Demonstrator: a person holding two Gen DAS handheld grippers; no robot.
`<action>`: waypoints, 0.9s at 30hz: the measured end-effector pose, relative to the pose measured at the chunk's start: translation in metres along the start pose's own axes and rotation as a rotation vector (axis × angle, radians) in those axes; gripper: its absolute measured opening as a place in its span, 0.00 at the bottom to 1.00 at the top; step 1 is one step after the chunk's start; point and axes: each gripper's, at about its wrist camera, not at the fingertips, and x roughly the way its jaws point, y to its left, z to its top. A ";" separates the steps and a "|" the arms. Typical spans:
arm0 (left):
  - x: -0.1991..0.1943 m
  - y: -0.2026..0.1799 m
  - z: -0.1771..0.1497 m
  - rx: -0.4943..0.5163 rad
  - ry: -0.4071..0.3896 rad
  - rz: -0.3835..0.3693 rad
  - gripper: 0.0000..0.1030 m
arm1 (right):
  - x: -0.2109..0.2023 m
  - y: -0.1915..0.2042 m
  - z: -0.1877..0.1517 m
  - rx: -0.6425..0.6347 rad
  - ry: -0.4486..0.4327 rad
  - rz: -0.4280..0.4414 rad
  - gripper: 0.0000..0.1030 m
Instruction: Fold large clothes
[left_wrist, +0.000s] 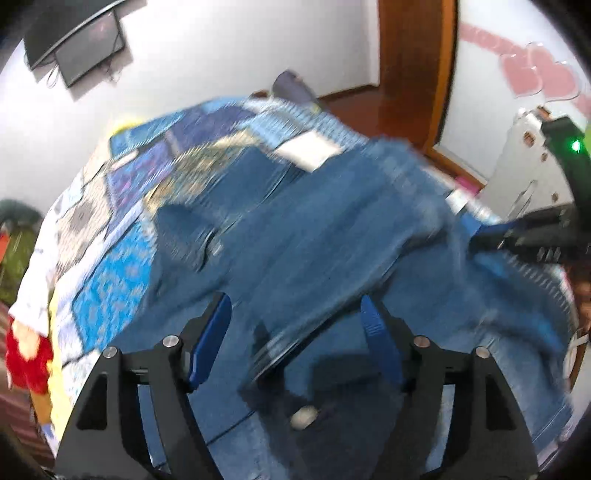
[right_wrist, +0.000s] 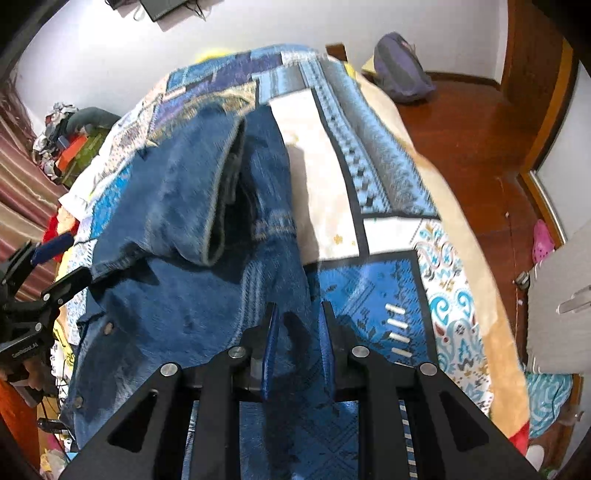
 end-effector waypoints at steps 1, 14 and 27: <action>0.000 -0.007 0.005 0.005 -0.001 -0.024 0.71 | -0.004 0.001 0.001 -0.002 -0.013 0.001 0.17; 0.064 -0.086 0.039 0.185 0.028 0.011 0.47 | -0.028 -0.010 -0.004 -0.003 -0.052 -0.034 0.17; -0.034 0.010 0.048 -0.056 -0.233 0.029 0.22 | -0.018 0.006 0.007 -0.020 -0.055 -0.014 0.17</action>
